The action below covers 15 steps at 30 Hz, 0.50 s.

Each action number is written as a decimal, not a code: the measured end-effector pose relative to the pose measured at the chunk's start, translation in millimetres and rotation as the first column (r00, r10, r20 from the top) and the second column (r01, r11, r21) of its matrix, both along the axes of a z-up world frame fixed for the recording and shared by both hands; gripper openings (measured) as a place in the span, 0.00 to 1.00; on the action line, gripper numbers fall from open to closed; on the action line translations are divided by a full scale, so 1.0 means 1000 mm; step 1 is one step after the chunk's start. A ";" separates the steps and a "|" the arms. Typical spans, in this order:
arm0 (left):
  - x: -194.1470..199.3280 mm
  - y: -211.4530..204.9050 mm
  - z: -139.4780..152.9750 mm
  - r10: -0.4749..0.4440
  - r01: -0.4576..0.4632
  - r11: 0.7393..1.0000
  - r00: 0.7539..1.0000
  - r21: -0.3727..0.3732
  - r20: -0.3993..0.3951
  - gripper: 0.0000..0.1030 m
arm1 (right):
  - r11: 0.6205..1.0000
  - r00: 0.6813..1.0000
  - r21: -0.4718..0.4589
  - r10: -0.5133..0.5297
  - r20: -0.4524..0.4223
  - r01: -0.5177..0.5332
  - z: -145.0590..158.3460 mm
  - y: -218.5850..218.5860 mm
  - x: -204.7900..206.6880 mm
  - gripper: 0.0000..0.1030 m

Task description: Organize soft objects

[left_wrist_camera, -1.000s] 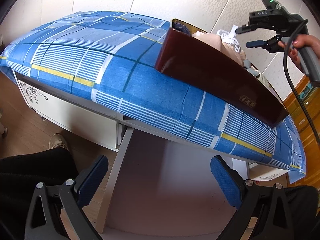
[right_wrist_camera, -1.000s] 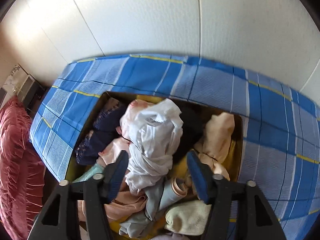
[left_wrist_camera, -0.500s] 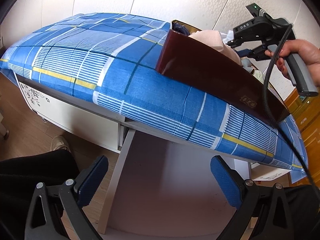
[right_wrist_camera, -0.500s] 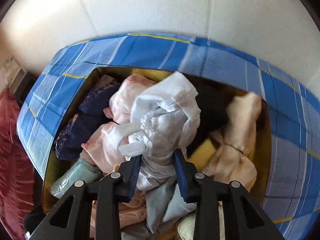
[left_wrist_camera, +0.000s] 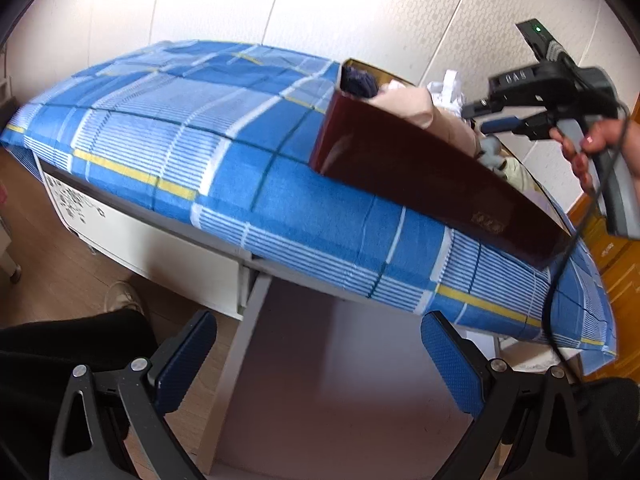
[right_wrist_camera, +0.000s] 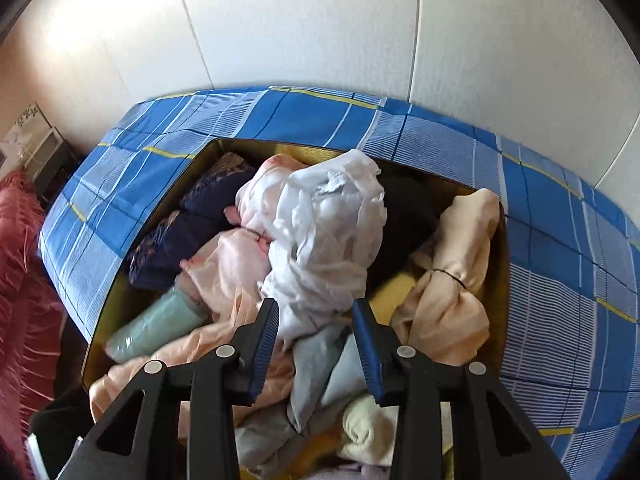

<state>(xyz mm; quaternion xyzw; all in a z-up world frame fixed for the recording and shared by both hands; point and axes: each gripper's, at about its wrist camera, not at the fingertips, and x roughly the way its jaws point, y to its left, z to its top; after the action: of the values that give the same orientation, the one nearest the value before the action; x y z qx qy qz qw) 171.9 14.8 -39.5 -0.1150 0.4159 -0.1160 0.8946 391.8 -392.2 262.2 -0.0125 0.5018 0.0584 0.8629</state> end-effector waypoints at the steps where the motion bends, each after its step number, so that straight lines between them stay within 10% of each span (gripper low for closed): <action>1: 0.000 0.000 0.002 0.009 -0.009 1.000 1.000 0.012 0.007 1.00 | 1.000 1.000 -0.011 -0.001 0.007 0.001 0.000 0.000 -0.002 0.37; 15: -0.006 -0.002 0.015 0.057 -0.063 0.993 0.996 0.097 0.066 1.00 | 0.999 0.992 -0.034 0.014 0.123 -0.010 0.010 0.009 -0.075 0.41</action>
<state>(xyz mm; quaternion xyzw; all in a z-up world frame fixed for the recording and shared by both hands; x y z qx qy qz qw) 166.0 12.4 -24.2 -0.0793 0.3892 -0.0718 0.9149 316.4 -383.5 272.6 -0.0336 0.4485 0.0542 0.8915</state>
